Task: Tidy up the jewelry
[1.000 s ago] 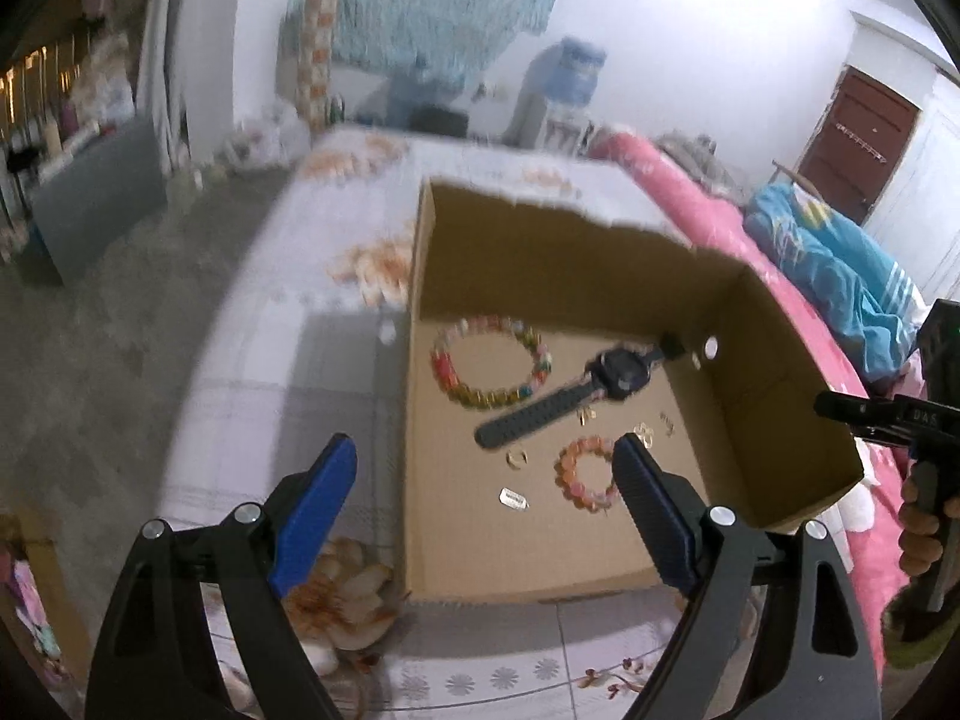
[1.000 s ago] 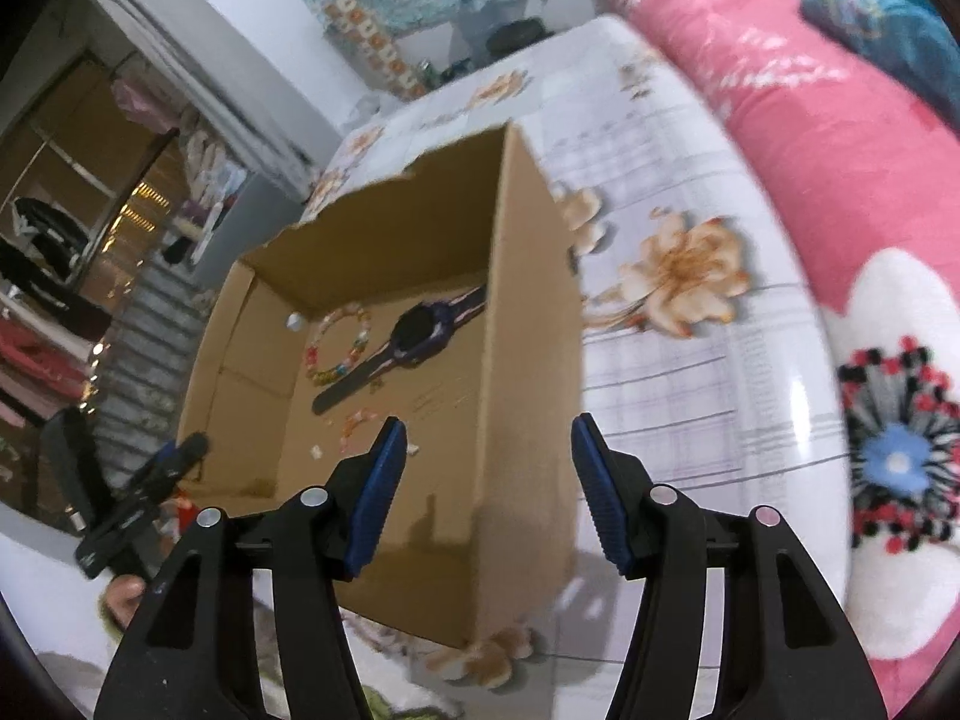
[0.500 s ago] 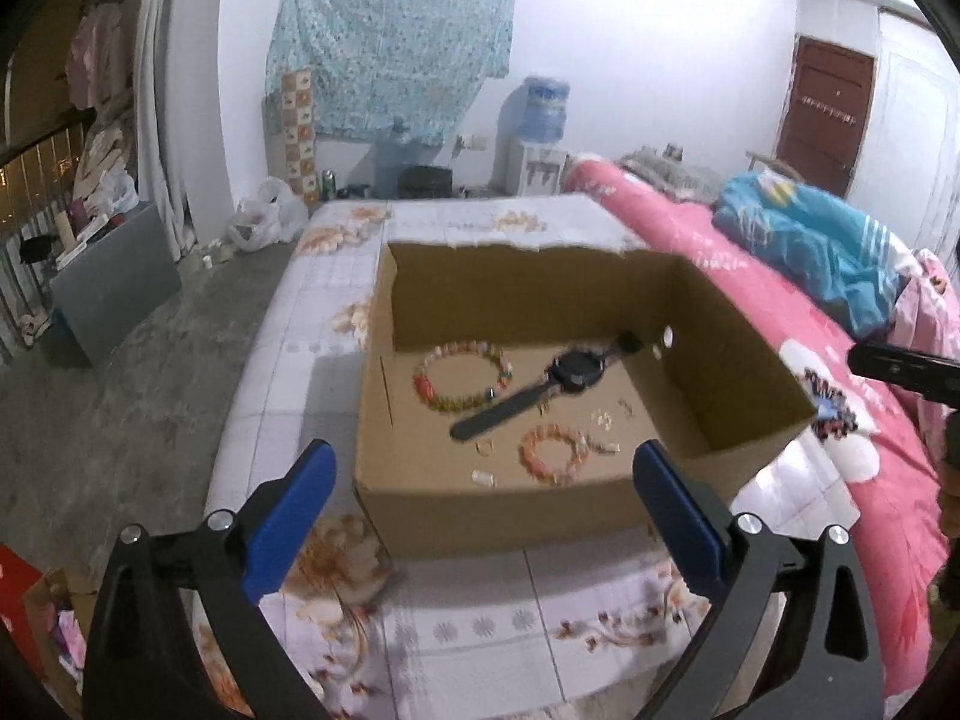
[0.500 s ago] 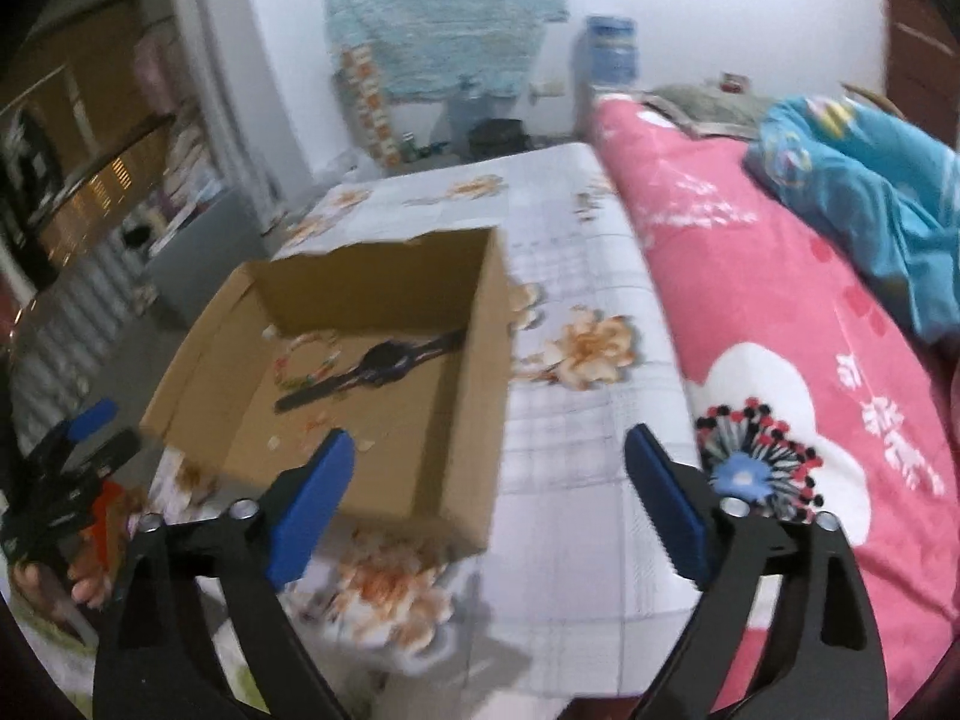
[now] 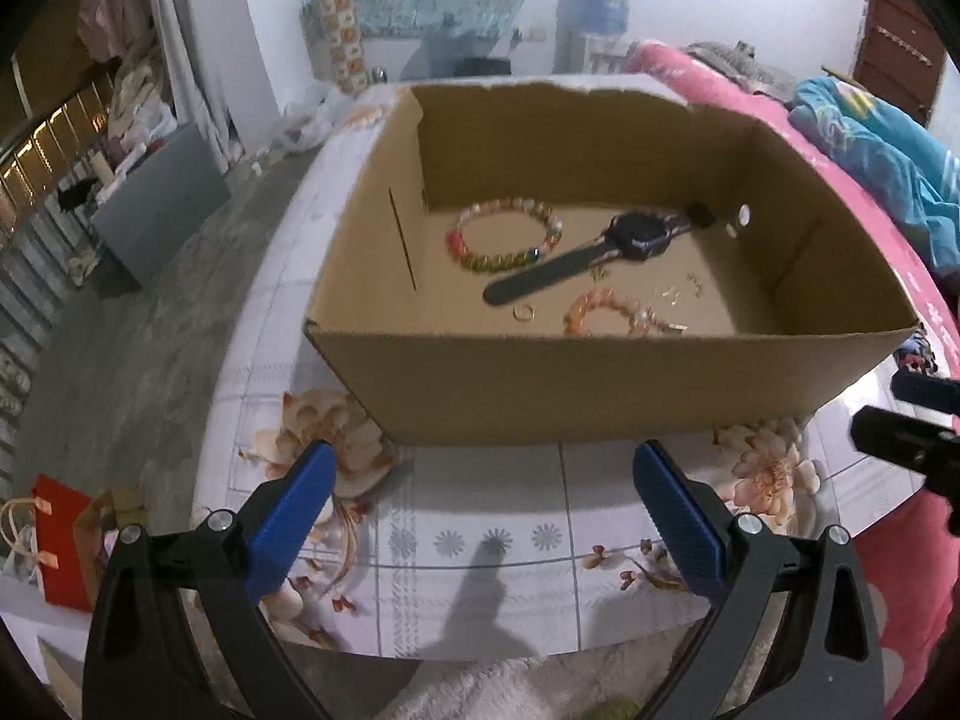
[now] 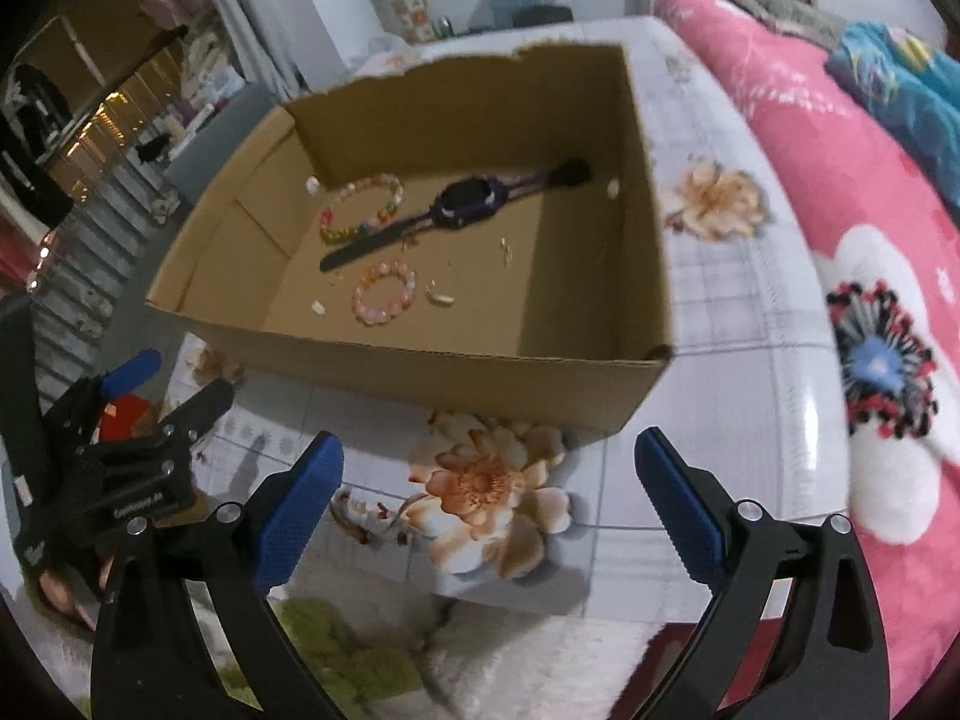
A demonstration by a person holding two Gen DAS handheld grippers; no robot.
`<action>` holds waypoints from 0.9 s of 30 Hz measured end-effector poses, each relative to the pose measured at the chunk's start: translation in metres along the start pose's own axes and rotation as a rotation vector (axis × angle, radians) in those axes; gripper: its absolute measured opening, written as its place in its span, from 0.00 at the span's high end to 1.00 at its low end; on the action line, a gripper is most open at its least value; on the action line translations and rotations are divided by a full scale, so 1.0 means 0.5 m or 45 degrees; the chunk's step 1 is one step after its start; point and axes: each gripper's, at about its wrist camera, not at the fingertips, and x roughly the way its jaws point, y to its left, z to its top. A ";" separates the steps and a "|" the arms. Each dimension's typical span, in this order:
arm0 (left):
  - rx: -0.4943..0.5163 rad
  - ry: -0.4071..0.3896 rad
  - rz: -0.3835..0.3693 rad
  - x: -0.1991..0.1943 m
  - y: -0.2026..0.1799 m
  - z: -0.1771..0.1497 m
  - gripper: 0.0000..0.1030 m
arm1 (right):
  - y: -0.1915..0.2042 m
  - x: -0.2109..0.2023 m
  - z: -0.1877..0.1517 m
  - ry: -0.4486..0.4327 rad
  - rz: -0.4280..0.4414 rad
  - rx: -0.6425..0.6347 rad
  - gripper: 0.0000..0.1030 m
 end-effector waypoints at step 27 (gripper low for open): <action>-0.006 0.045 0.075 0.008 0.001 0.004 0.05 | 0.027 0.015 0.006 -0.025 -0.077 0.029 0.09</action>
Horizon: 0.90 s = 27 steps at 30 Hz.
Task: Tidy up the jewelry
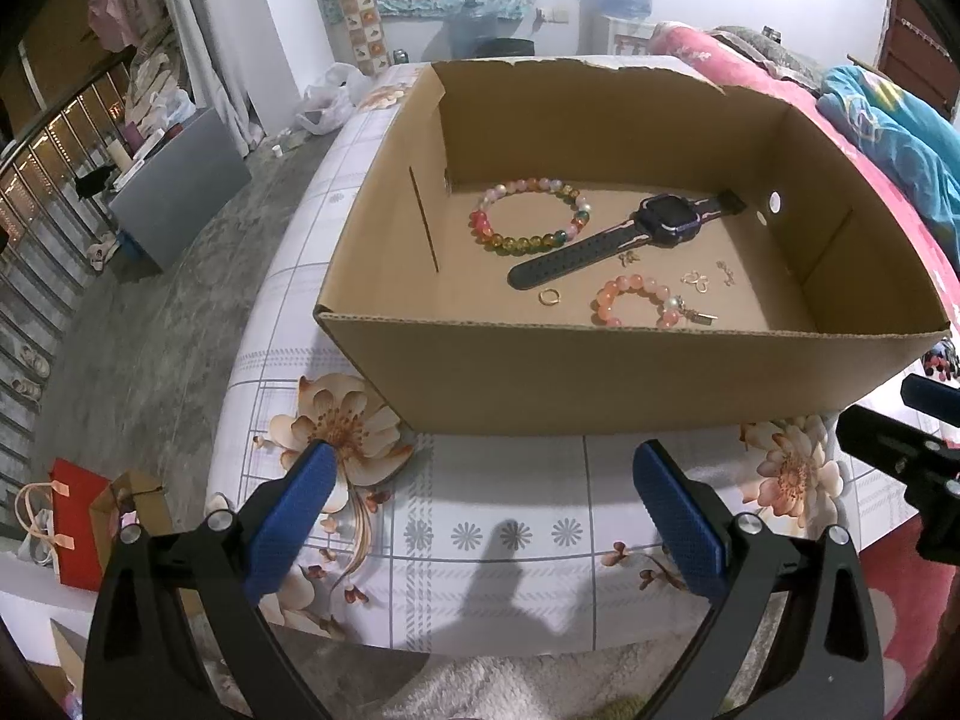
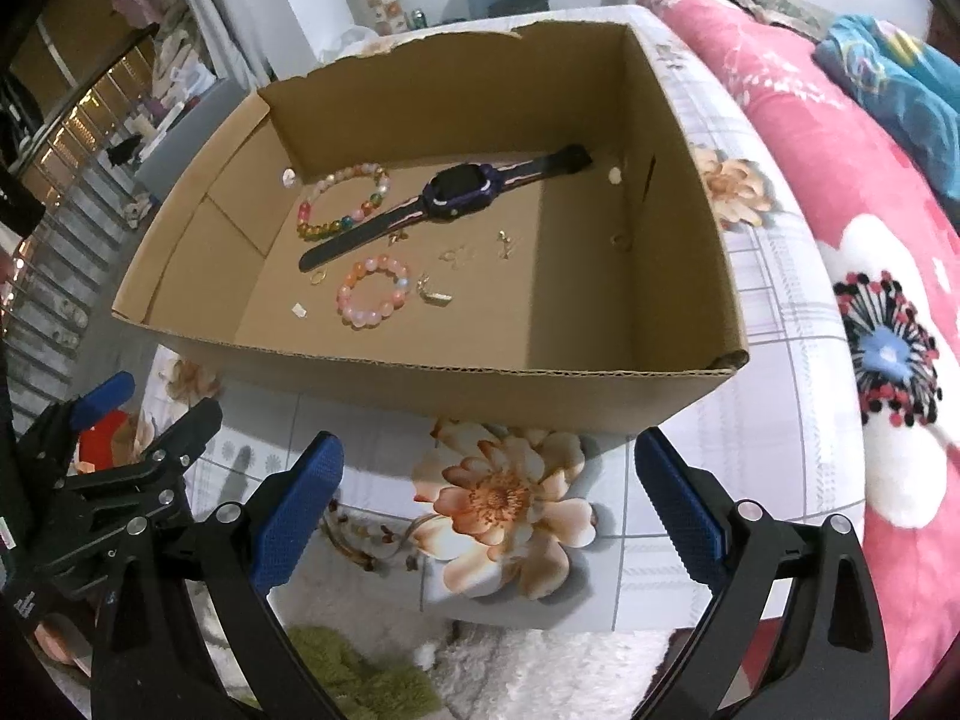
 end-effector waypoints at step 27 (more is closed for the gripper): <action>-0.001 0.015 -0.013 0.004 -0.002 0.002 0.05 | 0.002 -0.002 0.005 -0.017 -0.004 0.000 0.09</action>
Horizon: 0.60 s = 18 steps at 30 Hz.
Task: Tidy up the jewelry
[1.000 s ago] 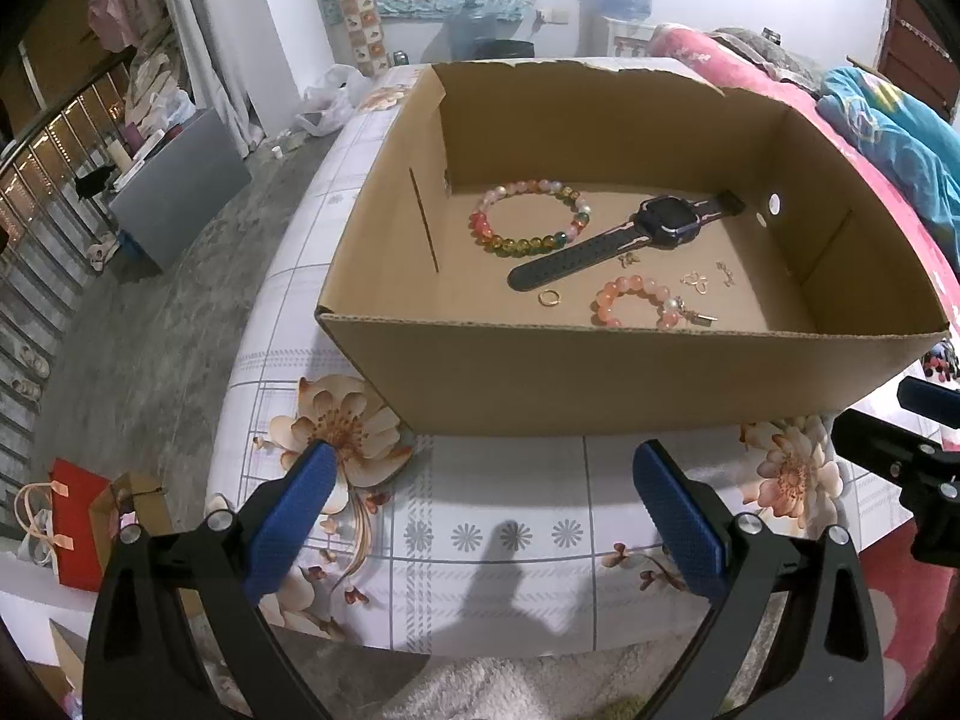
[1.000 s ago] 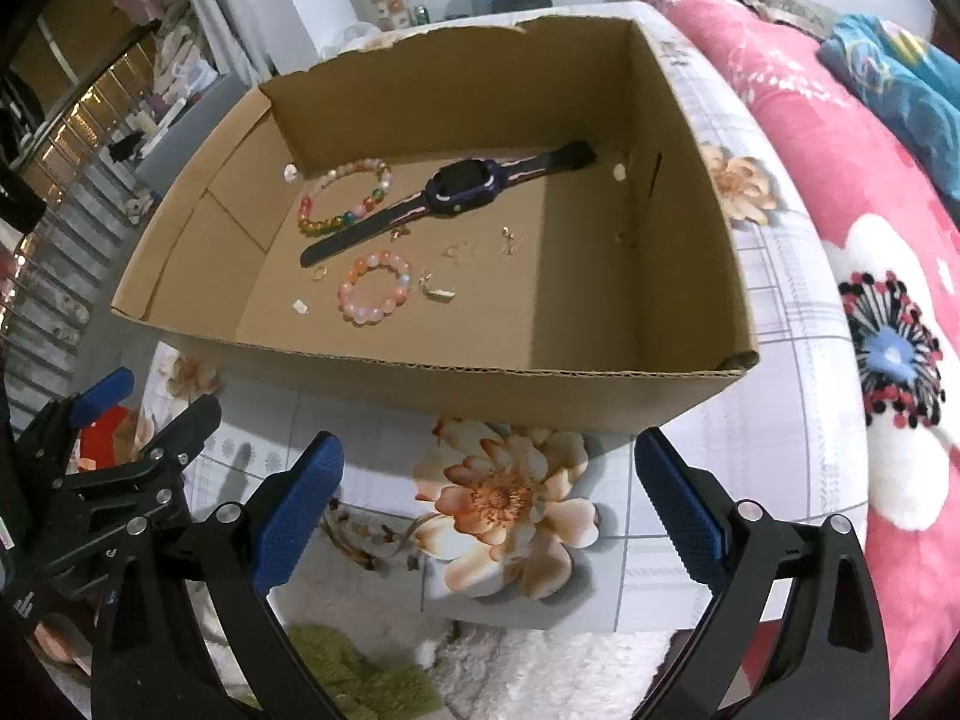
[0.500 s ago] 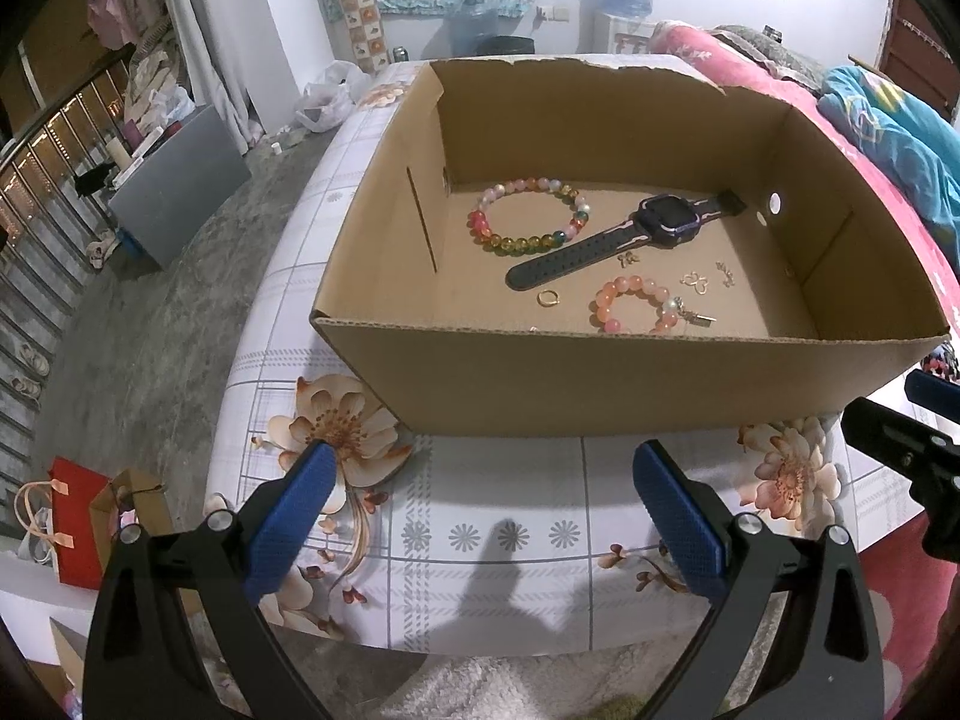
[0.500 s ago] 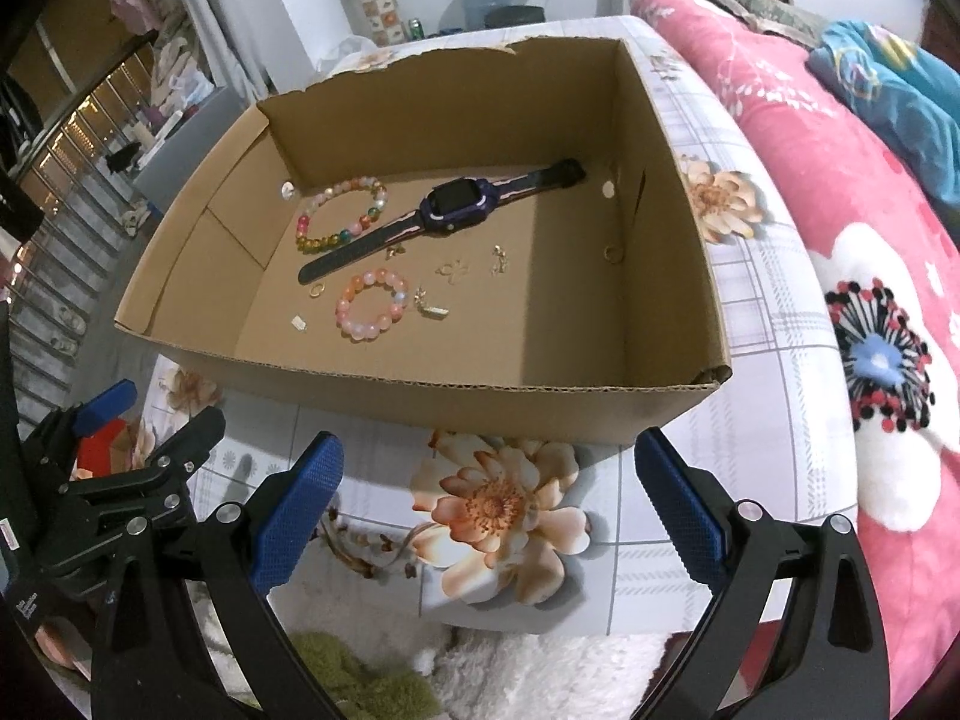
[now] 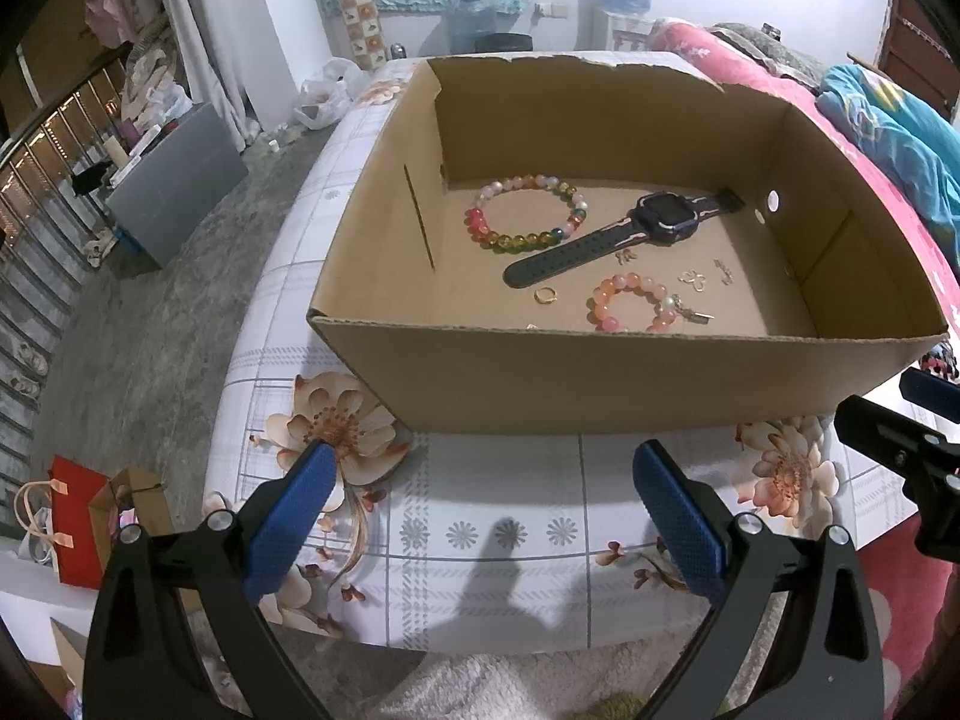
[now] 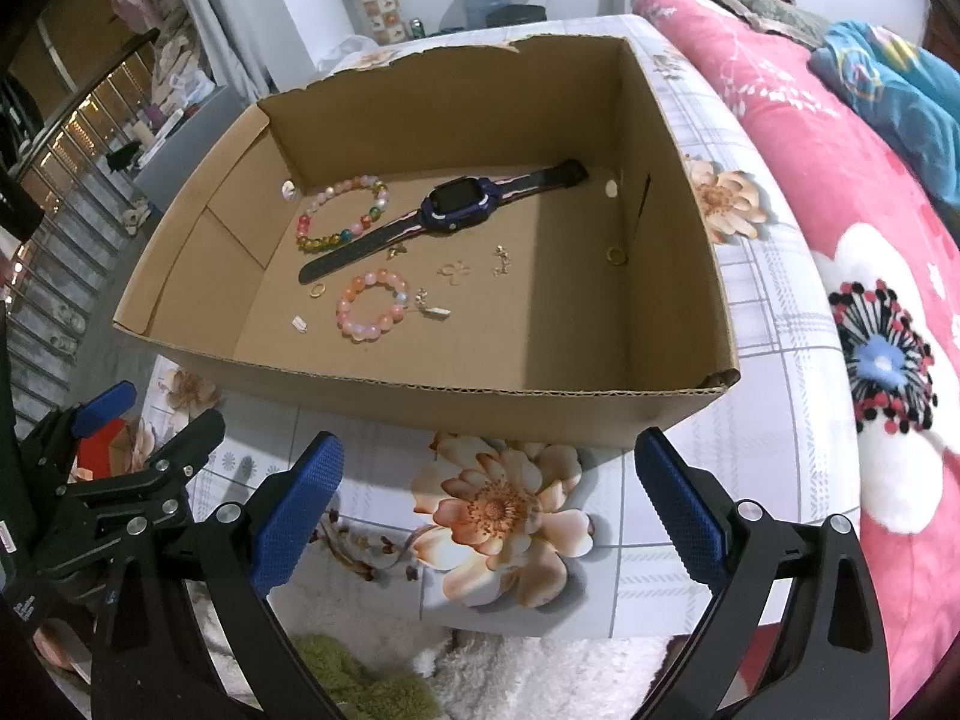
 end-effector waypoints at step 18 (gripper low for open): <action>0.002 0.042 -0.039 0.001 -0.005 0.002 0.05 | -0.009 0.005 0.001 0.006 -0.004 0.014 0.09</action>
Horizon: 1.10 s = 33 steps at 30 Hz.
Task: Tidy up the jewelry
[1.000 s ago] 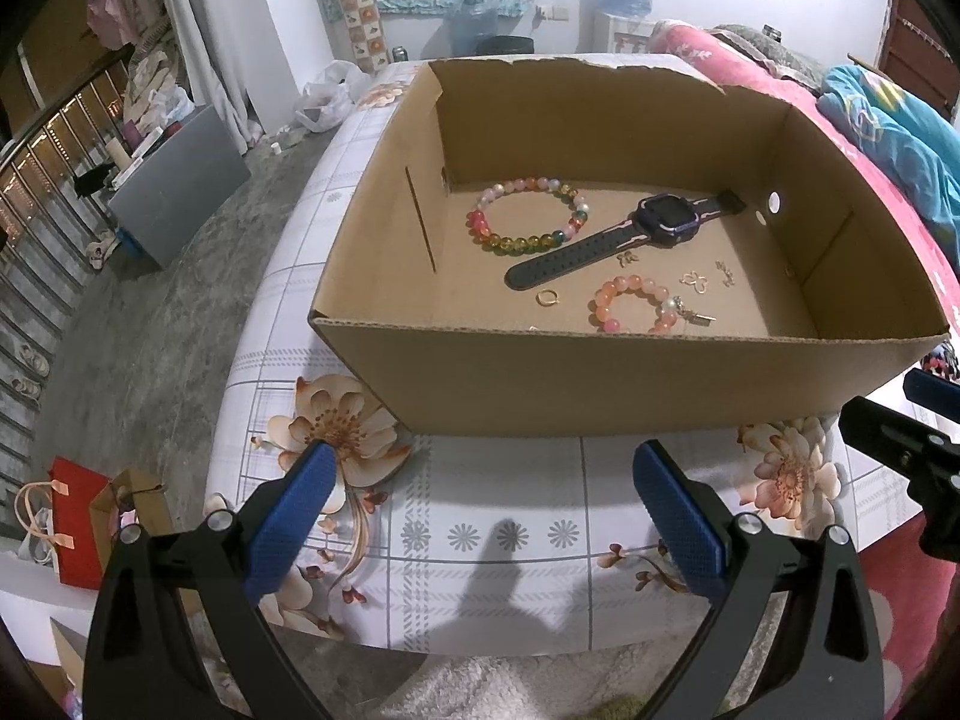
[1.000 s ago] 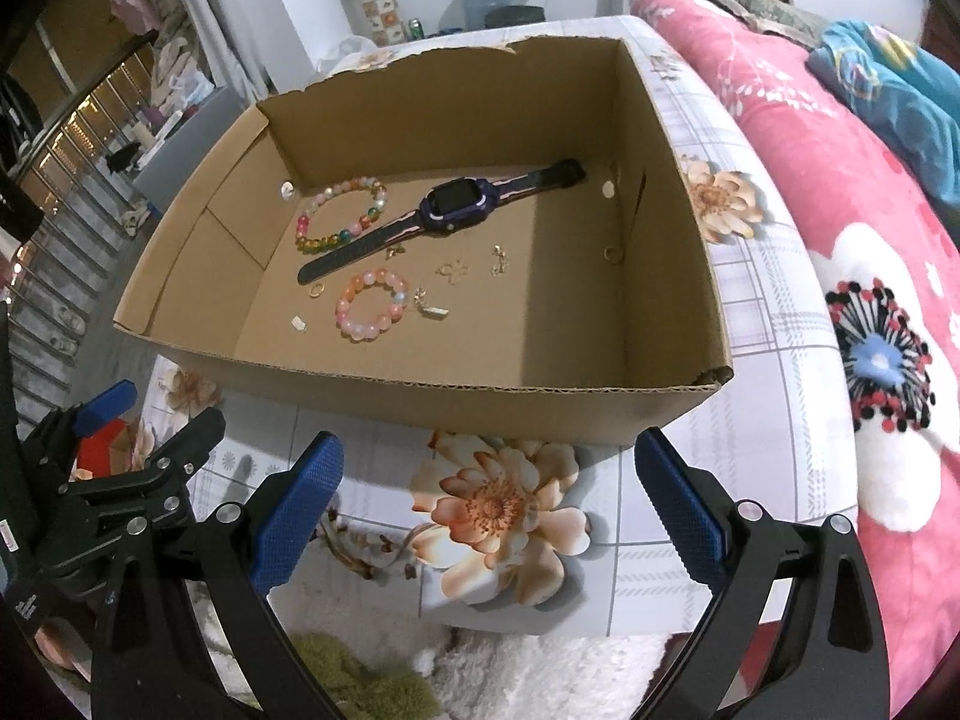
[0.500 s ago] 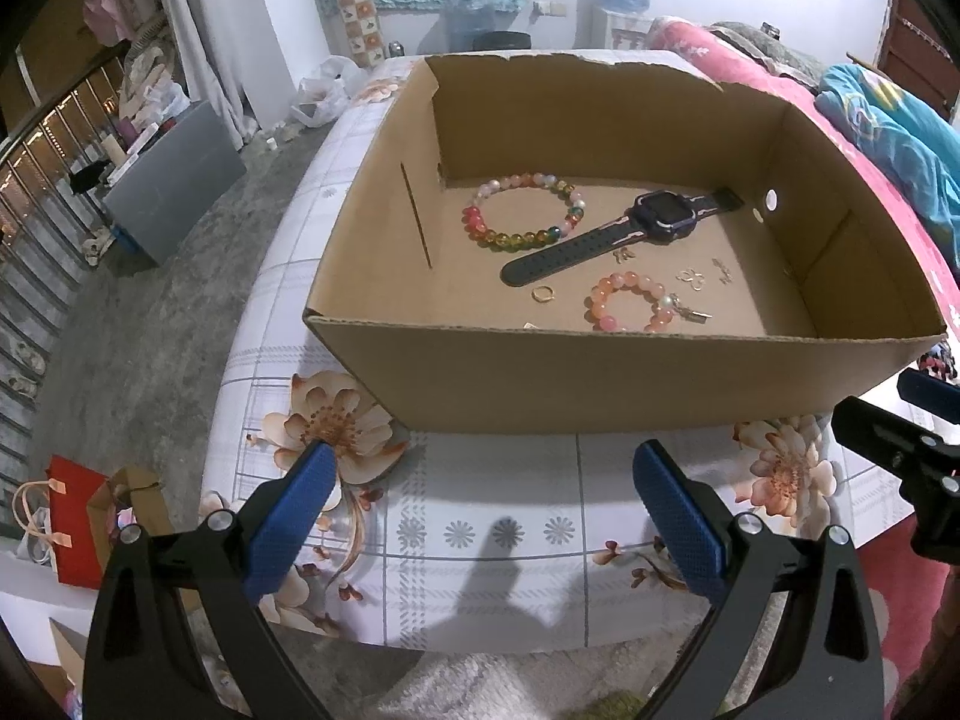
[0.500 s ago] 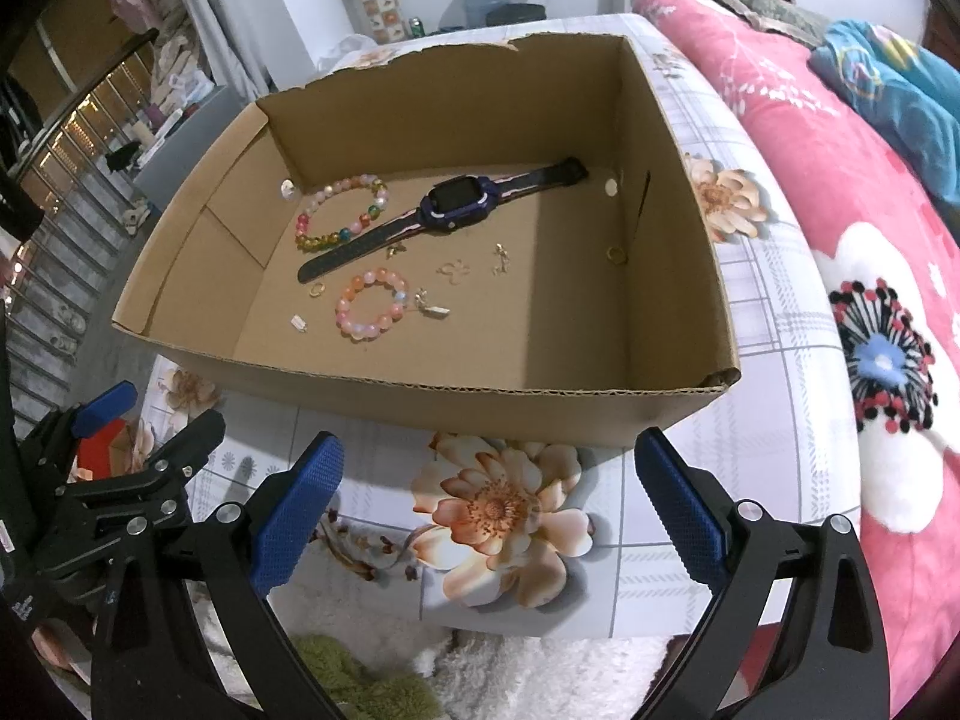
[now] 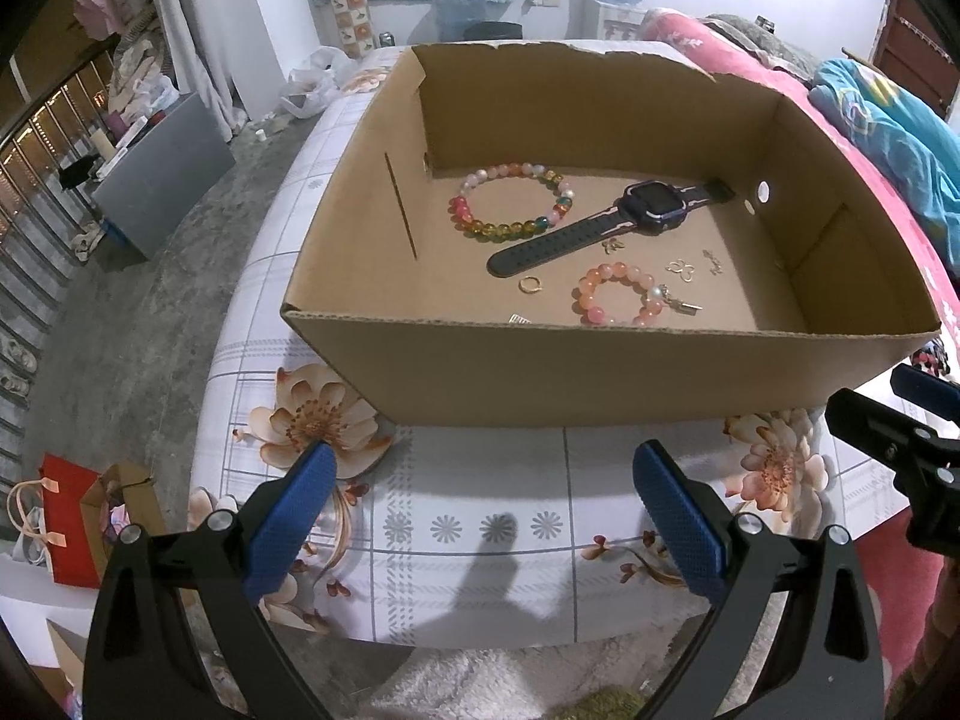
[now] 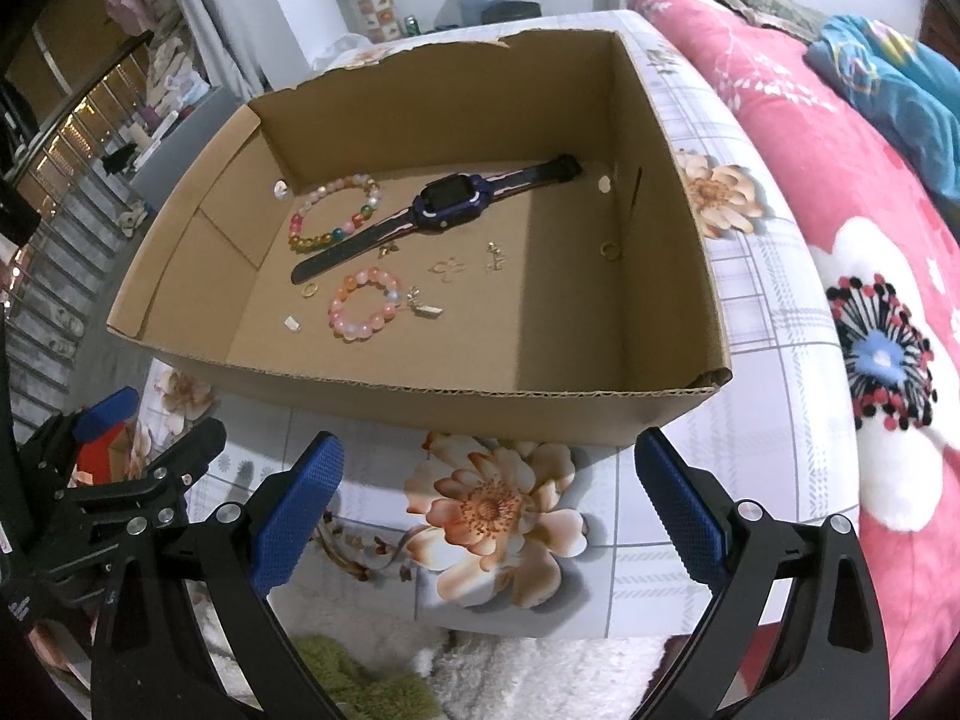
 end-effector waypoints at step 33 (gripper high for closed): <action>0.000 0.002 -0.003 -0.002 -0.004 0.001 0.05 | 0.000 0.002 0.002 0.001 -0.001 0.002 0.09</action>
